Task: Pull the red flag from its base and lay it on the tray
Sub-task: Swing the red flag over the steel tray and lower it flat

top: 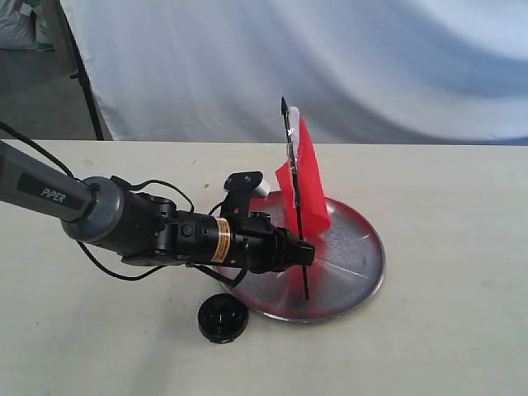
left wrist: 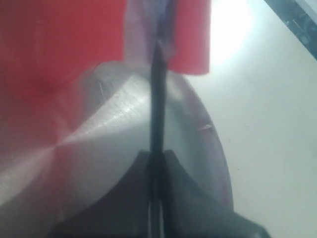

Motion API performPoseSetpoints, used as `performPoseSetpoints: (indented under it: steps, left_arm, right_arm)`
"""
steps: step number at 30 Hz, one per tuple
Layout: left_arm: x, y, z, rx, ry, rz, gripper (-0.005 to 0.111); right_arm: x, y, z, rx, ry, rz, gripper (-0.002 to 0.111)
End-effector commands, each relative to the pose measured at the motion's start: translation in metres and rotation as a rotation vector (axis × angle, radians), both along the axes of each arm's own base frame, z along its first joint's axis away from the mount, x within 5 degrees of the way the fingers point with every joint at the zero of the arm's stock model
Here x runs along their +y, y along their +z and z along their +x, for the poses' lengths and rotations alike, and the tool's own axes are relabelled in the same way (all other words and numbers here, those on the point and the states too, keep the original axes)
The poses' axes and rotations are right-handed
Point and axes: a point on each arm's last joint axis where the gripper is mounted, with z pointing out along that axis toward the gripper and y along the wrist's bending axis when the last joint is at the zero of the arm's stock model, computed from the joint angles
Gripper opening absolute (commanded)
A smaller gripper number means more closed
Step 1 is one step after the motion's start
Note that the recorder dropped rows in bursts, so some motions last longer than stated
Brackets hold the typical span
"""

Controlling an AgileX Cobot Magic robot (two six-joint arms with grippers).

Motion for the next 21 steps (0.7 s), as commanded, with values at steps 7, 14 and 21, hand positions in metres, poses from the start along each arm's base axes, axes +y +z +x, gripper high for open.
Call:
performPoseSetpoints:
  steps: [7,14,21]
  left_arm:
    - [0.0083,-0.0110,0.0042,0.041,0.092,0.134,0.007]
    - [0.0086,-0.0113,0.0043,0.042,0.094,0.137,0.048]
    - [0.0088,-0.0115,0.0044,0.041,0.094,0.142,0.049]
  right_arm:
    - [-0.0002,-0.0005,-0.0002,-0.007,-0.006,0.006,0.000]
    - [-0.0002,-0.0007,-0.0002,-0.005,-0.006,0.006,0.000]
    - [-0.0002,-0.0007,-0.0002,-0.005,-0.006,0.006,0.000]
